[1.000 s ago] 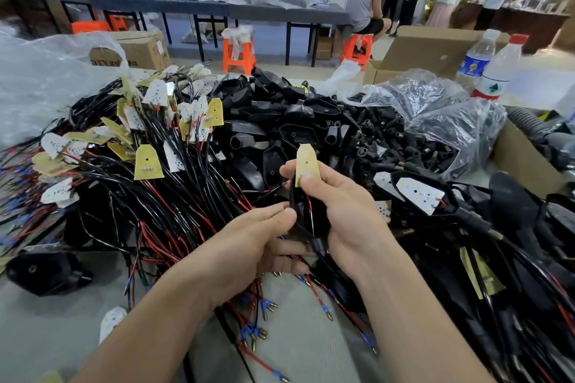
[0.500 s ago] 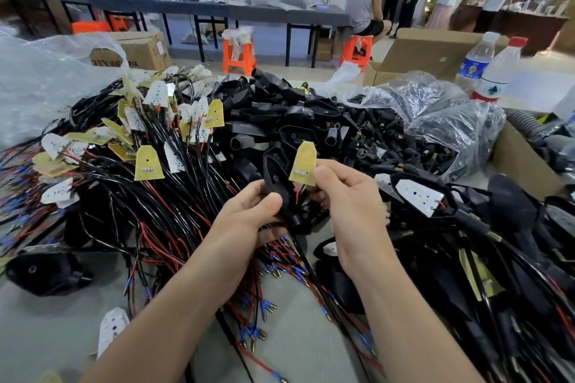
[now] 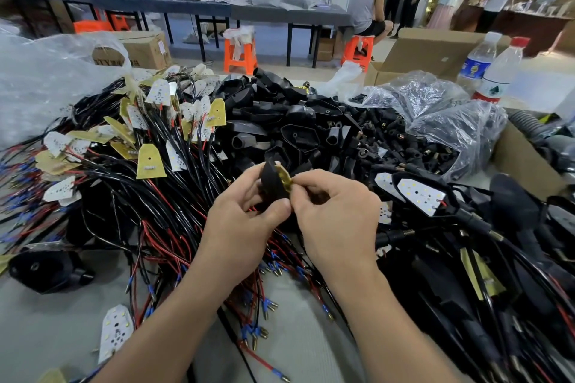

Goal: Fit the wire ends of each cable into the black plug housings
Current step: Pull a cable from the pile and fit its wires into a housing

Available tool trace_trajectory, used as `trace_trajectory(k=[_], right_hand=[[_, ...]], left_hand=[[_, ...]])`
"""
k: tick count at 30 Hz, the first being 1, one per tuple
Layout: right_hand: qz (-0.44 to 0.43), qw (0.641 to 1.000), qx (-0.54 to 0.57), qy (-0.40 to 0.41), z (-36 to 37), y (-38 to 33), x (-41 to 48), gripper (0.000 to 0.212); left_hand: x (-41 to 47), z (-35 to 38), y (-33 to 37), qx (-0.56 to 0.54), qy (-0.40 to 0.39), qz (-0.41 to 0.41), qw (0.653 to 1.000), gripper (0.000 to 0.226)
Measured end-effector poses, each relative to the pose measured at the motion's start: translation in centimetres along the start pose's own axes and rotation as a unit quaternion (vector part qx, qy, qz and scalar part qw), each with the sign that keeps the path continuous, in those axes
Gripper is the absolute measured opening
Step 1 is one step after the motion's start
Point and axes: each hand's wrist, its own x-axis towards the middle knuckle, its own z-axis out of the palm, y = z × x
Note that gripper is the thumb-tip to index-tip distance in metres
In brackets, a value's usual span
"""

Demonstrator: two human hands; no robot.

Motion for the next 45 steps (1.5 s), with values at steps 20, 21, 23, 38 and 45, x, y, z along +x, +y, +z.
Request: trace_trajectory(k=[20,21,23,38,45], right_hand=[[0.015,0.947,0.127,-0.293,-0.2,-1.0,0.0,0.070],[0.046,0.951,0.166,-0.258,-0.2,-0.9,0.2,0.063],[0.100,0.957,0.194,-0.192,-0.5,-0.3,0.8,0.050],[-0.063,0.997,-0.026,0.026,-1.2,-0.8,2.9,0.021],[0.074,0.985,0.135,-0.080,0.9,-2.8,7.8,0.043]], left_hand=[[0.9,-1.1,0.8,-0.169,0.136,-0.123,0.968,0.032],[0.9,-1.3,0.8,-0.157,0.152,-0.116,0.969,0.035],[1.1,-1.4,0.9,-0.165,0.172,-0.115,0.964,0.032],[0.7,-4.2,1.7,-0.001,0.116,-0.056,0.992,0.039],[-0.8,-1.3,2.2,0.116,-0.049,-0.050,0.991,0.027]])
